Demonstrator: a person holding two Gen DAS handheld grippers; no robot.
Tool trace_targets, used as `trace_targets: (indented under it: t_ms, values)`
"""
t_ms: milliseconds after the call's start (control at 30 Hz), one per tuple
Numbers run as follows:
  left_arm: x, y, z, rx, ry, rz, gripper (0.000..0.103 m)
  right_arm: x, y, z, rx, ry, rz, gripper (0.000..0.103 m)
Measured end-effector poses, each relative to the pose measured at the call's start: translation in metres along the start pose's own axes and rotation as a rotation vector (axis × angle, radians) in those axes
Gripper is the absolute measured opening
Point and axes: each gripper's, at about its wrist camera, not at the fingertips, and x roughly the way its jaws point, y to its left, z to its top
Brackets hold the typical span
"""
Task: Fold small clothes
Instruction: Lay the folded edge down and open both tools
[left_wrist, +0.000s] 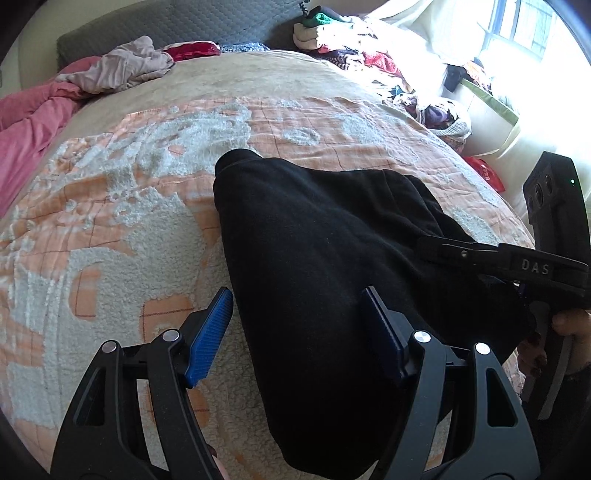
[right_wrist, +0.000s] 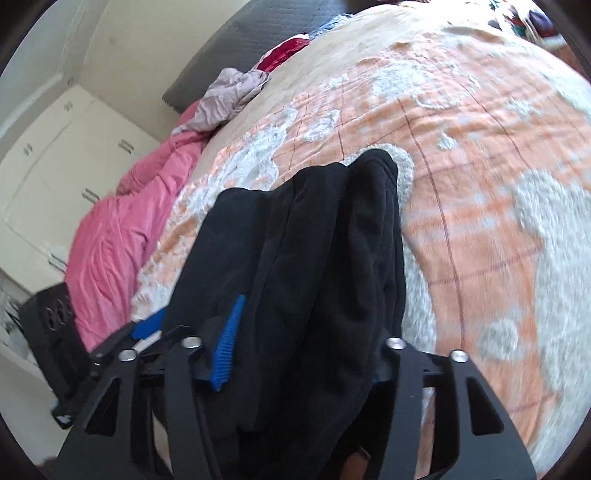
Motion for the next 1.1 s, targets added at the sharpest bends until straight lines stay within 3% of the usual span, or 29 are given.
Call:
trace_targets:
  t_ms: [133, 233, 367, 433, 533, 633, 733, 833, 900, 1033, 1100]
  values:
    - [-0.007, -0.001, 0.0, 0.016, -0.015, 0.021, 0.063, 0.003, 0.023, 0.003, -0.131, -0.04, -0.017, 0.02]
    - [-0.016, 0.001, 0.001, 0.012, -0.04, 0.007, 0.063, -0.012, 0.041, -0.002, -0.201, -0.096, 0.091, 0.02]
    - [-0.009, 0.0, 0.0, 0.0, -0.012, -0.017, 0.063, -0.01, 0.033, -0.003, -0.214, -0.083, -0.012, 0.019]
    - [-0.003, -0.003, -0.004, 0.008, 0.003, -0.016, 0.075, -0.006, 0.014, -0.005, -0.163, -0.044, -0.054, 0.019]
    - [0.005, -0.004, -0.008, -0.005, 0.025, -0.043, 0.077, -0.001, 0.001, -0.009, -0.115, -0.017, -0.079, 0.021]
    - [0.005, -0.003, -0.01, -0.021, 0.028, -0.049, 0.077, -0.001, -0.001, -0.013, -0.095, -0.032, -0.103, 0.027]
    - [0.001, -0.003, -0.01, -0.022, 0.028, -0.045, 0.077, -0.008, 0.009, -0.02, -0.132, -0.064, -0.193, 0.044]
    - [-0.002, -0.004, -0.011, -0.018, 0.027, -0.039, 0.077, -0.02, 0.014, -0.03, -0.142, -0.11, -0.228, 0.052]
    - [-0.004, -0.003, -0.011, -0.021, 0.024, -0.035, 0.077, -0.031, 0.015, -0.034, -0.117, -0.151, -0.238, 0.063]
    - [-0.013, -0.001, -0.013, -0.029, 0.015, -0.039, 0.077, -0.057, 0.023, -0.041, -0.139, -0.262, -0.261, 0.065]
    - [-0.019, -0.001, -0.014, -0.03, 0.004, -0.04, 0.077, -0.069, 0.031, -0.047, -0.157, -0.324, -0.265, 0.078]
